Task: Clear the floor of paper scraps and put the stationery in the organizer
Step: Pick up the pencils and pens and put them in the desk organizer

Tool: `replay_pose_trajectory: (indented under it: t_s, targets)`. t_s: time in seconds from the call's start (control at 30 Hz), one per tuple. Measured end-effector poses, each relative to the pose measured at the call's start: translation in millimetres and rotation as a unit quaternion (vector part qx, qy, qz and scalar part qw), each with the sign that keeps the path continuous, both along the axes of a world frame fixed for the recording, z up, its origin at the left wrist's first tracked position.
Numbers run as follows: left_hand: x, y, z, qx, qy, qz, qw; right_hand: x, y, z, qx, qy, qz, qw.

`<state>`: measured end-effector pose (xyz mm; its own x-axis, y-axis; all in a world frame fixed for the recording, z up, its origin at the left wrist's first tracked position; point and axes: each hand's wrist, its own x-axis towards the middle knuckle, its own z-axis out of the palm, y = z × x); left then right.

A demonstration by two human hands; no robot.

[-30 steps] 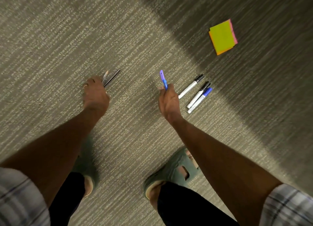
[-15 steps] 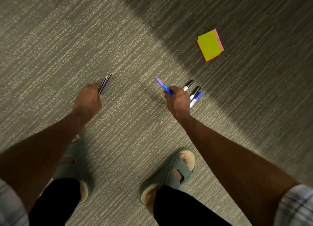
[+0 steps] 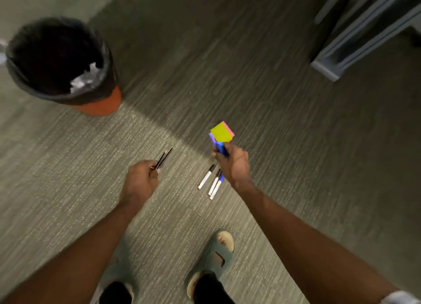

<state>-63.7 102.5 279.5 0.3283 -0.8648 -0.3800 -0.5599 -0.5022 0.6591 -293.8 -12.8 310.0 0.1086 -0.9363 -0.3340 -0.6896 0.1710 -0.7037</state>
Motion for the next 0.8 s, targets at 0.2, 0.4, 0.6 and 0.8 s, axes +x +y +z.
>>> replay_pose_trajectory:
  t_s: [0.2, 0.4, 0.6, 0.8]
  targets:
    - [-29, -65, 156, -0.072, 0.061, 0.04, 0.995, -66, -52, 173, -0.077, 0.004, -0.052, 0.996]
    - [-80, -122, 300, -0.136, 0.051, 0.007, 0.989, -139, -70, 324, -0.123, 0.001, -0.08, 0.989]
    - [-133, -151, 419, -0.211, 0.061, -0.044, 0.975, -189, -69, 448, -0.164, -0.016, -0.132, 0.978]
    - [-173, -168, 507, -0.245, 0.094, -0.088, 0.961, -210, -62, 540, -0.186, -0.048, -0.185, 0.964]
